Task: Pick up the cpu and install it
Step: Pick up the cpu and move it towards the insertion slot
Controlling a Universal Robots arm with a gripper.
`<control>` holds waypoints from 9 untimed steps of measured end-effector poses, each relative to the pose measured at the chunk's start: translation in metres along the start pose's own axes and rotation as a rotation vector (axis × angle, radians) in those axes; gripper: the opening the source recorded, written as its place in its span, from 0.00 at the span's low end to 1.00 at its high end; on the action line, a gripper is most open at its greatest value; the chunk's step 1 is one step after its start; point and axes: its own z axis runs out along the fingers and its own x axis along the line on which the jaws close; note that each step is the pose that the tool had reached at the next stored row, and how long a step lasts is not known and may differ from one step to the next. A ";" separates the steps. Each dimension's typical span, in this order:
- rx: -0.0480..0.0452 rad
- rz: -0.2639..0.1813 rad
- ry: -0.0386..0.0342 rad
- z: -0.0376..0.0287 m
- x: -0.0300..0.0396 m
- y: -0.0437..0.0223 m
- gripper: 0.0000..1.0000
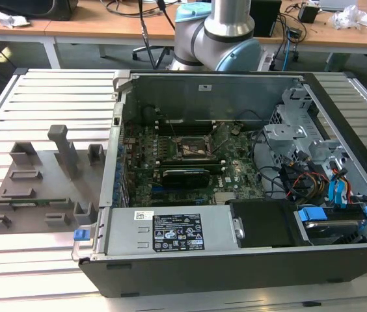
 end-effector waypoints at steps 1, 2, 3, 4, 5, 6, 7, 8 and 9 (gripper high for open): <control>0.0004 0.000 0.0000 -0.0015 0.0000 -0.0002 0.55; 0.0007 0.000 0.0001 -0.0027 0.0000 -0.0003 0.55; 0.0012 0.000 0.0001 -0.0044 -0.0001 -0.0006 0.55; 0.0016 0.000 0.0002 -0.0055 -0.0002 -0.0007 0.55; 0.0025 0.000 0.0003 -0.0077 -0.0002 -0.0010 0.55; 0.0032 0.000 0.0004 -0.0092 -0.0002 -0.0012 0.55; 0.0037 0.000 0.0004 -0.0105 -0.0003 -0.0014 0.55; 0.0046 0.000 0.0006 -0.0129 -0.0003 -0.0017 0.55; 0.0053 0.000 0.0007 -0.0151 -0.0004 -0.0020 0.55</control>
